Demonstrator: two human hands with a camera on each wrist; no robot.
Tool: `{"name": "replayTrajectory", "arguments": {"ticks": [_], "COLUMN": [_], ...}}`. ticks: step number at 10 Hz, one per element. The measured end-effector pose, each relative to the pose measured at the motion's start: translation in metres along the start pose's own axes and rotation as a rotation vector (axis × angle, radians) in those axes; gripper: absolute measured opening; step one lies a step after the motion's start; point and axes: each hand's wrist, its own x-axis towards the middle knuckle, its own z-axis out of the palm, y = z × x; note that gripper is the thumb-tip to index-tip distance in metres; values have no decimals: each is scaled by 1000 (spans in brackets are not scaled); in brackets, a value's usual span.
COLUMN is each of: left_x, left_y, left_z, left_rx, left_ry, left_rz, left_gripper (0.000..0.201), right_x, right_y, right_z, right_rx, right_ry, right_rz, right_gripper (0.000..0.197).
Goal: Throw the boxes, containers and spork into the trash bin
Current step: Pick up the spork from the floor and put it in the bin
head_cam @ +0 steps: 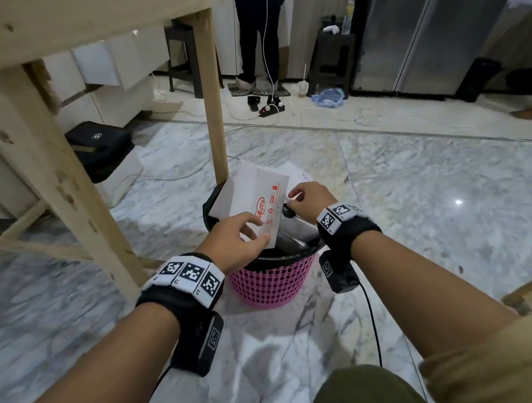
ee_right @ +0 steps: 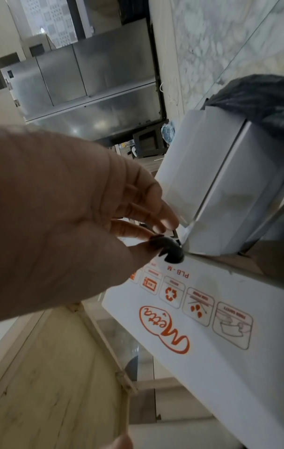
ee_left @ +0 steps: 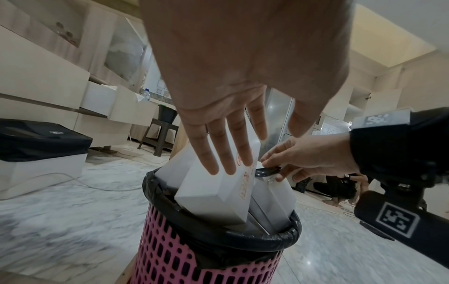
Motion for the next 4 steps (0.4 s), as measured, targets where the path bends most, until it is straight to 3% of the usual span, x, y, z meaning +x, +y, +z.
{"name": "replayTrajectory", "arguments": {"ticks": [2, 4], "left_x": [-2, -8], "left_y": [-1, 25], "left_z": [-2, -21], "left_rx": [6, 81], "left_ry": [0, 76], "left_rz": [4, 76], "left_gripper": [36, 35], "right_x": [-14, -41], "right_y": [3, -6], "right_z": [-6, -27], "right_rx": [22, 76], "right_ry": [19, 93], "right_rz": [-12, -89], "right_gripper": [28, 30]}}
